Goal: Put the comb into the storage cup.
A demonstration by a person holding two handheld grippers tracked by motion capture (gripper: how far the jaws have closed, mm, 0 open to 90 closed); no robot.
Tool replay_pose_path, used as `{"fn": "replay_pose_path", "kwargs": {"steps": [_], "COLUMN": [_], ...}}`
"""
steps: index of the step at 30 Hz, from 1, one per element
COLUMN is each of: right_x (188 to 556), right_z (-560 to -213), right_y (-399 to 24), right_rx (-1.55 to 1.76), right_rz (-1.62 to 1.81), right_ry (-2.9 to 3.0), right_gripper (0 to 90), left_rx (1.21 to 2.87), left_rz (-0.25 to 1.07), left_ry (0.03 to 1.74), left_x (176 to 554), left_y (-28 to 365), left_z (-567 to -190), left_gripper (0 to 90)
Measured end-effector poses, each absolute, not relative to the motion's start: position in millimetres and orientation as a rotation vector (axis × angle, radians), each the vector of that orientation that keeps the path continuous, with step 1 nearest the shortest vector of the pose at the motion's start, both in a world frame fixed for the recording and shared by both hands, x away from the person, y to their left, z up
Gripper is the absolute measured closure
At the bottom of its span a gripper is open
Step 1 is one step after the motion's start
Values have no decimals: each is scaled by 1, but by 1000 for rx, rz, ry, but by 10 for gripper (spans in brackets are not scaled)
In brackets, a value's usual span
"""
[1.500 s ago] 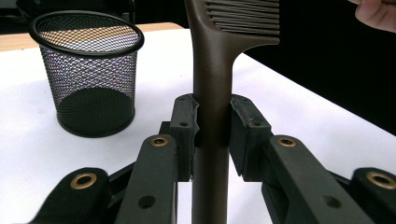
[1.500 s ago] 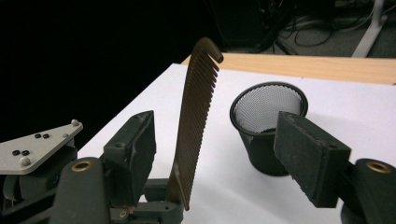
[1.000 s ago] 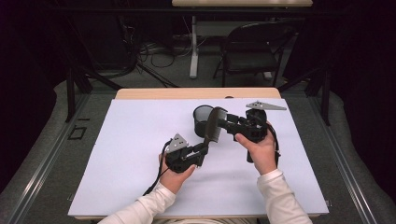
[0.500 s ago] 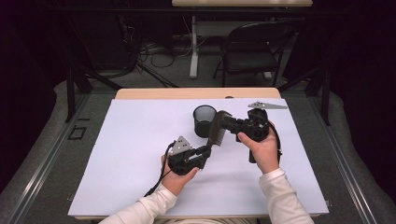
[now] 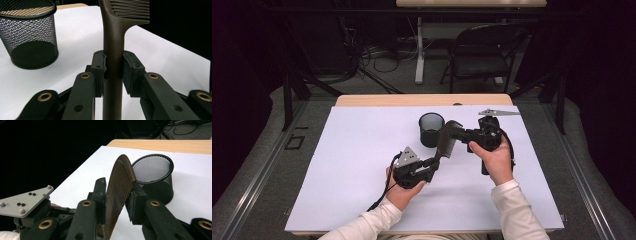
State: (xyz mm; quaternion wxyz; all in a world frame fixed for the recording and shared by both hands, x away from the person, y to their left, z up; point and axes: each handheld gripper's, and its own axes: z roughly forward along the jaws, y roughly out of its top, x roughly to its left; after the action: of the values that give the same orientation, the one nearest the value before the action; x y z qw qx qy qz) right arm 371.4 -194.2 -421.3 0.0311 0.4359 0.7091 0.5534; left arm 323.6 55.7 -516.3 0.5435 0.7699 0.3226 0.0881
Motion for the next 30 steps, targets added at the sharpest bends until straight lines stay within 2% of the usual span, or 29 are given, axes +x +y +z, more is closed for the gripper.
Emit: {"fn": "replay_pose_path", "kwargs": {"steps": [30], "right_x": [373], "right_z": [-423], "right_y": [-195], "right_rx": [1393], "right_rz": [1719], "right_ry": [2219], "right_gripper": [844], "left_rx": [1835], "left_rz": [199], "left_ry": [748], "left_x": [320], "left_y": [52], "left_z": [-516], "left_gripper": [726]}}
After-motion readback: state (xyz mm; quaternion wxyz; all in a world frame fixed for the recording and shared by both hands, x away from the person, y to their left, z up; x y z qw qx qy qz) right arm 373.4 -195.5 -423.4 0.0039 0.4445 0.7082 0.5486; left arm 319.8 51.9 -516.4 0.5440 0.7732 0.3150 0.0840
